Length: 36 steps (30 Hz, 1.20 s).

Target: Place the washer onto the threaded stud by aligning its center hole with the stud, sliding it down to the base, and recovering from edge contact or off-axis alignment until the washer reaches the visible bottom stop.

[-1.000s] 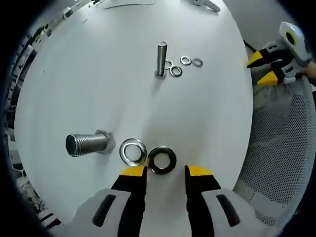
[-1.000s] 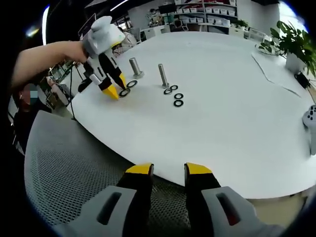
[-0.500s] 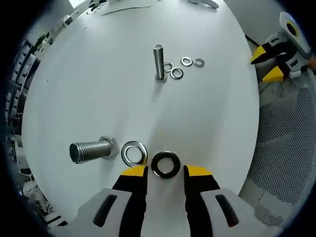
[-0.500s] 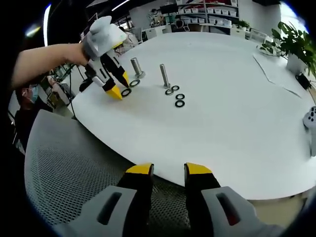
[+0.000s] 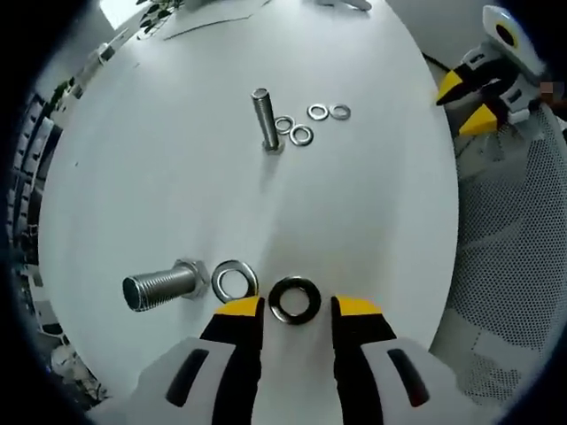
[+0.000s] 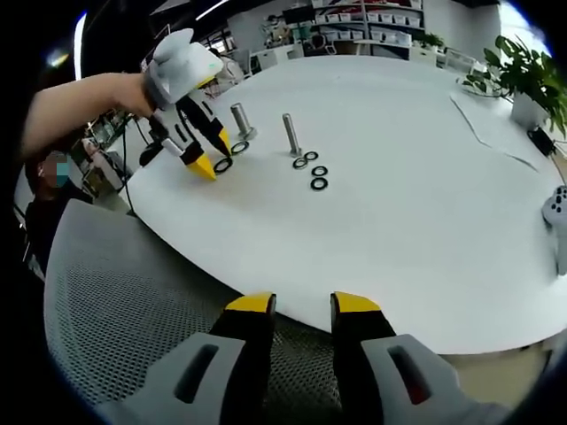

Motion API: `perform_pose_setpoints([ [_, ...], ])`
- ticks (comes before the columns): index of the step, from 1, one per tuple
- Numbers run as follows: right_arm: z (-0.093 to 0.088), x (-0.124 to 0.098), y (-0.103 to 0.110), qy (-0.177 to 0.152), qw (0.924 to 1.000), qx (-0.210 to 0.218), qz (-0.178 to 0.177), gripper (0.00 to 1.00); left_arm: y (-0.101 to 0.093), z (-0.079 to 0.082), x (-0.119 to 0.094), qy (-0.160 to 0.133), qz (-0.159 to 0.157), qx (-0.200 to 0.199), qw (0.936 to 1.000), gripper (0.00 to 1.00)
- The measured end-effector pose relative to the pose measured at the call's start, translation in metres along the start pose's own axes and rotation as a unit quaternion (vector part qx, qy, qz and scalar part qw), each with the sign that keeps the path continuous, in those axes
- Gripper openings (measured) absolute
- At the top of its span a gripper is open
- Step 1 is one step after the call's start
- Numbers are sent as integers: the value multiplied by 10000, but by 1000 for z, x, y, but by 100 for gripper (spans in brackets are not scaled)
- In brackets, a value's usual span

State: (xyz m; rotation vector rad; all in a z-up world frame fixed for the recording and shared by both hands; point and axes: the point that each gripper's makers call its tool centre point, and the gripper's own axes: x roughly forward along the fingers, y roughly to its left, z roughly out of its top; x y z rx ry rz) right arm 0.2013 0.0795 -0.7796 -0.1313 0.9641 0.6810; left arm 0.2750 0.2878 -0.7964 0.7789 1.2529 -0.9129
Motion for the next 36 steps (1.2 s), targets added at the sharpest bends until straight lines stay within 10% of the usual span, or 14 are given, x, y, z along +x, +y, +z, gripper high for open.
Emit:
perform_pose_setpoints([
  [20, -1, 0, -1, 13, 9999, 105, -34, 28, -2, 0, 0, -206, 112, 45, 9997, 20],
  [36, 0, 0, -1, -7, 10000, 52, -55, 27, 7, -3, -17, -590, 425, -683, 9950, 19],
])
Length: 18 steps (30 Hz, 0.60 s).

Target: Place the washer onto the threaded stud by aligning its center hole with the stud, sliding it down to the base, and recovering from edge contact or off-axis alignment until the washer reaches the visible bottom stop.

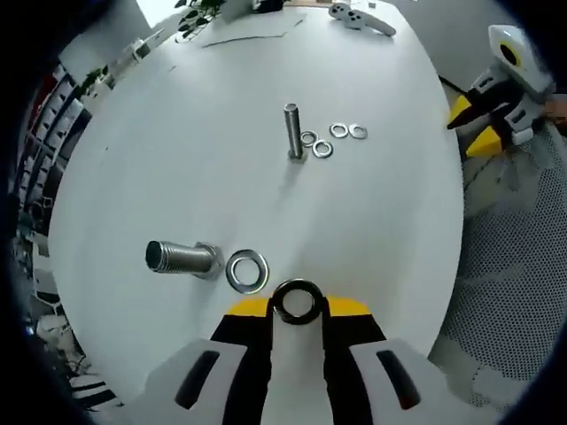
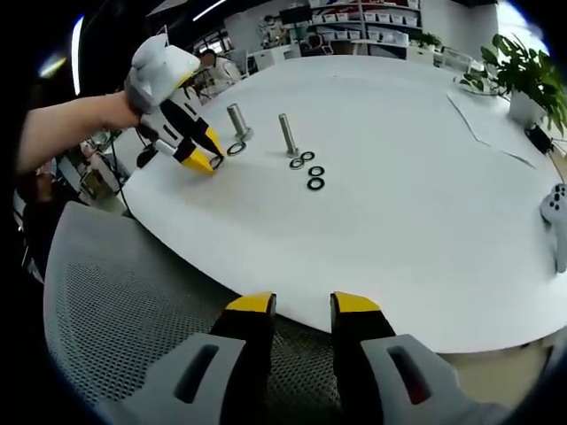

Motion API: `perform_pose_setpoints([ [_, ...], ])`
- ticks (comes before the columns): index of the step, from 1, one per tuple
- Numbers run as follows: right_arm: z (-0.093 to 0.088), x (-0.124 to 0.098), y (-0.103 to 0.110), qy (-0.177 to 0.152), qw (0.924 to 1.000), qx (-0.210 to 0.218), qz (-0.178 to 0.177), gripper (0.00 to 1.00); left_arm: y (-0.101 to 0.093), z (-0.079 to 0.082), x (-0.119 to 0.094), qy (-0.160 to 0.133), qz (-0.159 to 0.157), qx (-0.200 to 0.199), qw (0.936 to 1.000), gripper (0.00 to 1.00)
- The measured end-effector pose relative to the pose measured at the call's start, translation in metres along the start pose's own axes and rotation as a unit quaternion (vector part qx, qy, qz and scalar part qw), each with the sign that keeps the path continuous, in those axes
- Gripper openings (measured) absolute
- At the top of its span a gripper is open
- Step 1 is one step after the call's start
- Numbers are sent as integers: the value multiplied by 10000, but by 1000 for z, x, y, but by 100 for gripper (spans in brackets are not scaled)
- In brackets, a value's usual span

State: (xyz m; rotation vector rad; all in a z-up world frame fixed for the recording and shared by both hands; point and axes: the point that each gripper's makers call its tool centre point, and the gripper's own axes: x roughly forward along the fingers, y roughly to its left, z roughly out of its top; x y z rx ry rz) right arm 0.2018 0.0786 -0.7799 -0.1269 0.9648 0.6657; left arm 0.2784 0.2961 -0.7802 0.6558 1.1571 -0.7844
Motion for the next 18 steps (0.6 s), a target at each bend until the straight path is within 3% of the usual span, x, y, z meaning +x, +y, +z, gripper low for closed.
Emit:
perform_pose_setpoints([
  [18, 0, 0, 1, -1, 10000, -10, 32, 27, 27, 26, -33, -233, 249, 153, 9993, 19],
])
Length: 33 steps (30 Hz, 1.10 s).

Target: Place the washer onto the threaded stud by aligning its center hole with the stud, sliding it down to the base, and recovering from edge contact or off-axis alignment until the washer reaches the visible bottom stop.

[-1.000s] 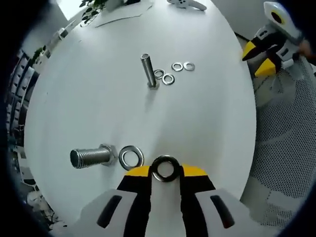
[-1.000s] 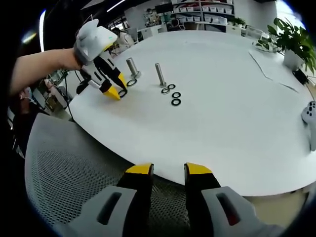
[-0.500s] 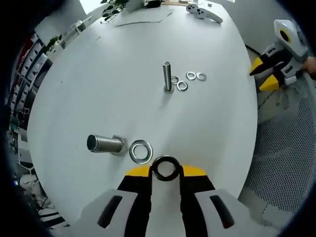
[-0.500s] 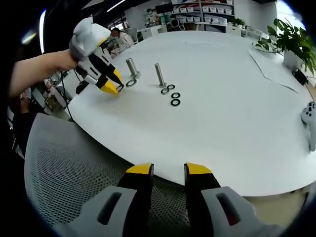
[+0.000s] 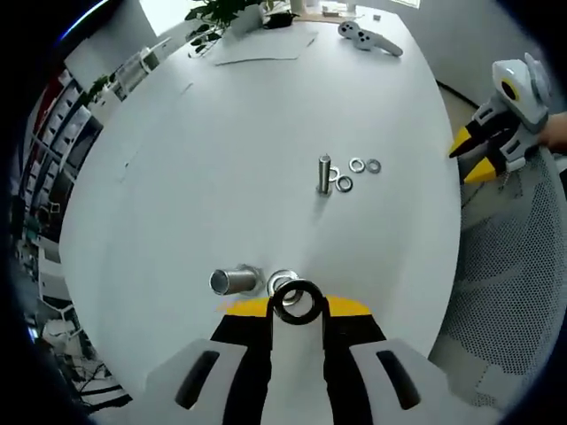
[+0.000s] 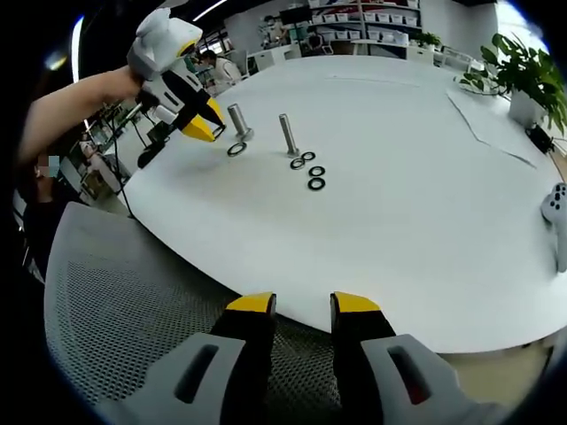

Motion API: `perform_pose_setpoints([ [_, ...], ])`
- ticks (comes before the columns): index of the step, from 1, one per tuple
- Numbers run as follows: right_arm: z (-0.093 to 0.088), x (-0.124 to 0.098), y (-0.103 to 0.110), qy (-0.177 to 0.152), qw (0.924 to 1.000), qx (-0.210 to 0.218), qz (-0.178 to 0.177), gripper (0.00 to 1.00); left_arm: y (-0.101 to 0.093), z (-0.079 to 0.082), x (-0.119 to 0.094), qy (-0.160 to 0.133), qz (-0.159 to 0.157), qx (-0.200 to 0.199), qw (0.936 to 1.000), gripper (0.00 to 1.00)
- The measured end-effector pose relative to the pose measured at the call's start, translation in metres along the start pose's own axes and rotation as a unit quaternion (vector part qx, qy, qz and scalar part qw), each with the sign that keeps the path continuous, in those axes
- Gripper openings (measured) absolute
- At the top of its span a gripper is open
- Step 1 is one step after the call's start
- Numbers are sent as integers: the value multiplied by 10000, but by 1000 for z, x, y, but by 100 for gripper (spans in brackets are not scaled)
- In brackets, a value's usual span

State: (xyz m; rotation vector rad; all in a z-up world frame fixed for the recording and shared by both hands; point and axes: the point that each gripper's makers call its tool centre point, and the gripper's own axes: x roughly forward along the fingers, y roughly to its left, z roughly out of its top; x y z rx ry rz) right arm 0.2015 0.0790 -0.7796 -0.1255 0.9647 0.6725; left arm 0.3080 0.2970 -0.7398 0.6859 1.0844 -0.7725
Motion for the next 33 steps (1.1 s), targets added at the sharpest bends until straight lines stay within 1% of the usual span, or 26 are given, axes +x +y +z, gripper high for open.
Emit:
perform_pose_setpoints([
  [4, 0, 0, -1, 18, 10000, -63, -42, 27, 9, 4, -5, -45, 72, 11, 10000, 19],
  [11, -1, 0, -2, 41, 10000, -5, -68, 27, 26, 11, -16, -124, 243, 2, 9996, 19],
  [16, -1, 0, -2, 46, 10000, 1, -65, 27, 35, 14, -18, -119, 326, 64, 9994, 19],
  [24, -2, 0, -3, 50, 10000, 11, -65, 27, 45, 15, -10, -4, 397, 172, 9991, 19],
  [27, -1, 0, -3, 34, 10000, 33, -71, 27, 46, 15, -5, 34, 324, 181, 9993, 19],
  [31, -1, 0, -4, 32, 10000, 35, -70, 27, 46, 13, 0, 125, 319, 249, 9991, 19],
  [32, -1, 0, -4, 33, 10000, 36, -71, 27, 48, 14, 1, 104, 327, 305, 9989, 19],
  [33, -1, 0, -4, 30, 10000, 40, -71, 27, 48, 14, 2, 123, 301, 268, 9991, 19],
])
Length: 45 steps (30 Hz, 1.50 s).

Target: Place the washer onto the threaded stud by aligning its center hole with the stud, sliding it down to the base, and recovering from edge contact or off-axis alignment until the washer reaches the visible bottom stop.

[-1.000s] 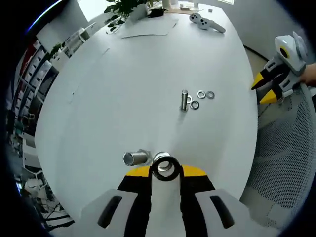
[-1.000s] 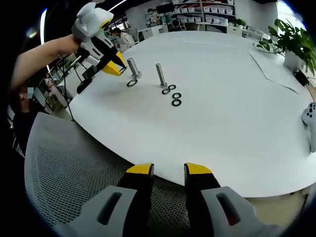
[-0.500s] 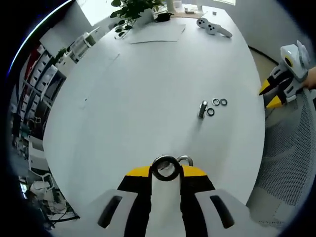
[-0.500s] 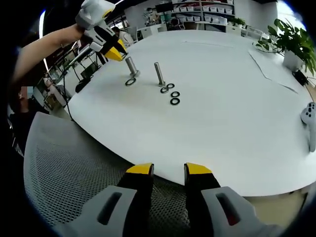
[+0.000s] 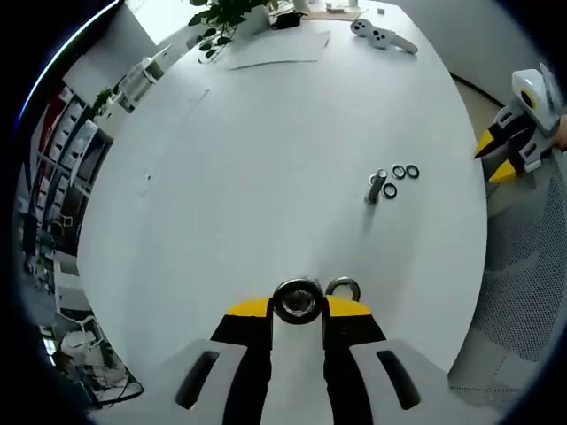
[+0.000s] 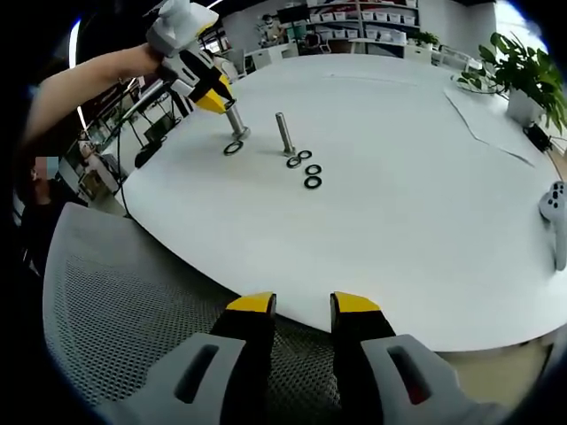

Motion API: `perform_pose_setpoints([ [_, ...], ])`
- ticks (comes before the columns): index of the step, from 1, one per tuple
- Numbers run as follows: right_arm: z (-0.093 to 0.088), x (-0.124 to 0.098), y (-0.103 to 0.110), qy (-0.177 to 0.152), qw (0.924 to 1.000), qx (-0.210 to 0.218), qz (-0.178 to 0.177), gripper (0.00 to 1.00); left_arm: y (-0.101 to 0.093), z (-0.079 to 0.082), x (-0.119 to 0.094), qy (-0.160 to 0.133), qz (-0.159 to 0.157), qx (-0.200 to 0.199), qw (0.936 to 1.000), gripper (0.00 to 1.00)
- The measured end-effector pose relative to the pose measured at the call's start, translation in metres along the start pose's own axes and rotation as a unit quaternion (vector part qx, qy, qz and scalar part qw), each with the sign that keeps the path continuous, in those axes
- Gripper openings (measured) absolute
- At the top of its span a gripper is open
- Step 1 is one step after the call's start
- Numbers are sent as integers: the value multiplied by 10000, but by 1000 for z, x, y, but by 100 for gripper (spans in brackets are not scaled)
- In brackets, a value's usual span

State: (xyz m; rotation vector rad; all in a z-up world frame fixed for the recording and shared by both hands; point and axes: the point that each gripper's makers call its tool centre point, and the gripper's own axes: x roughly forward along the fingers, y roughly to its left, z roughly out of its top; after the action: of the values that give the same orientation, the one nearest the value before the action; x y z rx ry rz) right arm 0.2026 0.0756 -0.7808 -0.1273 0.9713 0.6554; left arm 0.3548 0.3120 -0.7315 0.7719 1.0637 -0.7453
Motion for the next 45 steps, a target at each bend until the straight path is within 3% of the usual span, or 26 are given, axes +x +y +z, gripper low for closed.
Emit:
perform_pose_setpoints([
  [21, 0, 0, 0, -2, 10000, 55, -13, 27, -9, -12, 40, 474, -285, 191, 9983, 19],
  [32, 1, 0, -1, -15, 10000, 80, -20, 27, -13, -14, 44, 542, -386, 233, 9975, 19],
  [37, 1, 0, -1, -14, 10000, 69, -18, 27, -12, -15, 44, 424, -376, 132, 9983, 20],
  [42, 2, 0, -1, -59, 9999, 107, -14, 27, -12, -27, 39, 570, -289, 112, 9979, 21],
  [45, 2, 0, 0, -40, 10000, 71, -1, 27, -16, -27, 34, 380, -374, -83, 9985, 29],
])
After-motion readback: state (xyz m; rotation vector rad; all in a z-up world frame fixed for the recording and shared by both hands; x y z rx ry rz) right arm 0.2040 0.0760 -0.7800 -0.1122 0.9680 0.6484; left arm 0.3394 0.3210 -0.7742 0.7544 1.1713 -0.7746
